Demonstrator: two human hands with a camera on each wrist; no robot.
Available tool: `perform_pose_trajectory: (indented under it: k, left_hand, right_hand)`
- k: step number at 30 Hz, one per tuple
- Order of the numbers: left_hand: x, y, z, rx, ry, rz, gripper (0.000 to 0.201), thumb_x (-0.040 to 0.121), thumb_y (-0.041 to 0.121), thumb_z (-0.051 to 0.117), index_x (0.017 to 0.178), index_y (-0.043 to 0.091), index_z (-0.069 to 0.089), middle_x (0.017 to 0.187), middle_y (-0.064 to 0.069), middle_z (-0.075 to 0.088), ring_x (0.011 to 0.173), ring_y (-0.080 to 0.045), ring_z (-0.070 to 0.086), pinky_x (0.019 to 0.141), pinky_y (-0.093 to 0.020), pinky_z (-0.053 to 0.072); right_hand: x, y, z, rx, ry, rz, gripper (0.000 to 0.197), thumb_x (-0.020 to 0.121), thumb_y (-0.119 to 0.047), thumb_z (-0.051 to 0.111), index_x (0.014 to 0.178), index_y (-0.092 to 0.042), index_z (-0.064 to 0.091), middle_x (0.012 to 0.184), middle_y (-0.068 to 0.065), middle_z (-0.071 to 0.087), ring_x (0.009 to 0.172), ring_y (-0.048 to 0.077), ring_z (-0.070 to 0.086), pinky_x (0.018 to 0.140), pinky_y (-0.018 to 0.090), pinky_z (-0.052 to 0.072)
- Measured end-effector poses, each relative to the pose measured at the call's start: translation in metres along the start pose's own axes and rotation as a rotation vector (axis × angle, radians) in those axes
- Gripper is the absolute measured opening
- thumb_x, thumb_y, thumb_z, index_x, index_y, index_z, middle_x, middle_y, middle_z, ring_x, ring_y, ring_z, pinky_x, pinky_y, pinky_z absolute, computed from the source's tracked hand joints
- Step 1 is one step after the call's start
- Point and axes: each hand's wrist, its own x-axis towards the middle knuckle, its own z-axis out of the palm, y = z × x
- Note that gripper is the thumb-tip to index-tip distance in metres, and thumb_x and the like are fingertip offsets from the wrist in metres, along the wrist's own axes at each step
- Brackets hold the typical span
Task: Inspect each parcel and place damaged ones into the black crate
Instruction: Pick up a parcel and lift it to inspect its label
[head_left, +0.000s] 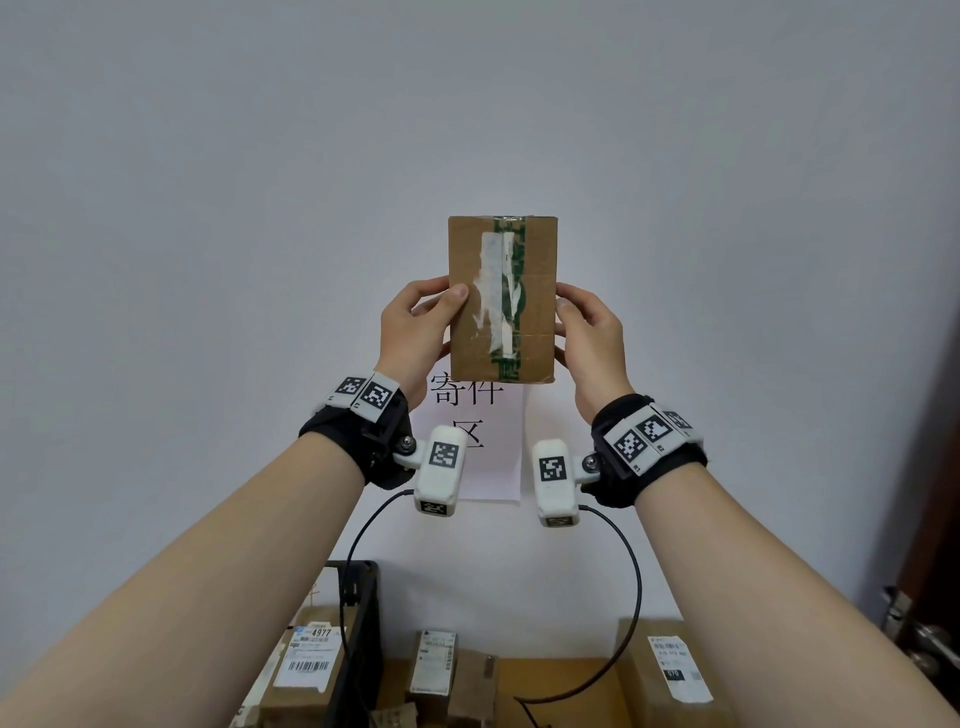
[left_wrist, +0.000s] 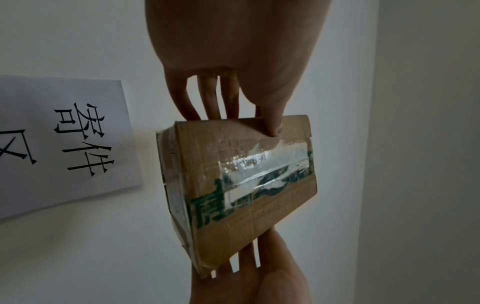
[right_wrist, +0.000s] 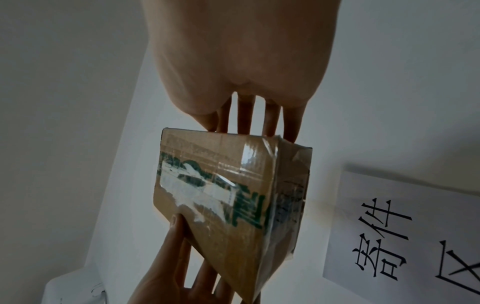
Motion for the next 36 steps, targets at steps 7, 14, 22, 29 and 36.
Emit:
perform_pose_trajectory:
  k: [7, 14, 22, 29, 36]
  left_hand:
    - [0.003, 0.002, 0.0, 0.08, -0.078, -0.091, 0.033, 0.091, 0.043, 0.076, 0.118, 0.033, 0.06, 0.102, 0.008, 0.079, 0.109, -0.019, 0.073, 0.099, -0.051, 0.052]
    - [0.002, -0.001, 0.001, 0.075, -0.172, -0.113, 0.064, 0.086, 0.041, 0.082, 0.138, 0.018, 0.052, 0.122, -0.005, 0.072, 0.113, -0.02, 0.071, 0.077, -0.045, 0.063]
    - [0.005, -0.003, -0.001, 0.006, -0.146, -0.069, 0.037, 0.094, 0.033, 0.075, 0.12, 0.015, 0.056, 0.098, 0.004, 0.079, 0.082, -0.01, 0.074, 0.06, -0.032, 0.059]
    - [0.008, -0.002, 0.0, -0.024, -0.117, 0.03, 0.023, 0.092, 0.024, 0.08, 0.111, 0.014, 0.069, 0.114, -0.002, 0.077, 0.107, -0.019, 0.074, 0.071, -0.038, 0.063]
    - [0.01, -0.004, 0.001, 0.0, -0.111, 0.029, 0.021, 0.095, 0.027, 0.075, 0.113, 0.016, 0.072, 0.112, 0.004, 0.078, 0.106, -0.015, 0.074, 0.079, -0.042, 0.065]
  right_hand:
    - [-0.002, 0.003, 0.0, 0.044, -0.032, -0.01, 0.028, 0.101, -0.031, 0.065, 0.128, -0.023, 0.063, 0.122, -0.004, 0.068, 0.091, 0.001, 0.073, 0.078, 0.03, 0.062]
    - [0.003, 0.004, 0.0, 0.091, 0.038, -0.003, 0.038, 0.095, -0.03, 0.074, 0.129, -0.025, 0.057, 0.114, 0.0, 0.076, 0.102, 0.017, 0.074, 0.083, 0.039, 0.064]
    - [0.007, 0.01, 0.003, -0.063, 0.077, -0.064, 0.01, 0.099, -0.027, 0.065, 0.103, -0.036, 0.067, 0.11, -0.002, 0.073, 0.105, 0.017, 0.069, 0.09, 0.054, 0.06]
    - [0.009, 0.014, 0.01, -0.086, -0.031, -0.017, 0.03, 0.105, -0.024, 0.053, 0.129, -0.025, 0.072, 0.125, -0.005, 0.073, 0.111, 0.02, 0.071, 0.087, 0.043, 0.063]
    - [0.005, 0.01, 0.011, -0.039, -0.039, 0.032, 0.031, 0.108, -0.023, 0.047, 0.126, -0.03, 0.071, 0.115, -0.004, 0.076, 0.106, 0.025, 0.072, 0.088, 0.047, 0.062]
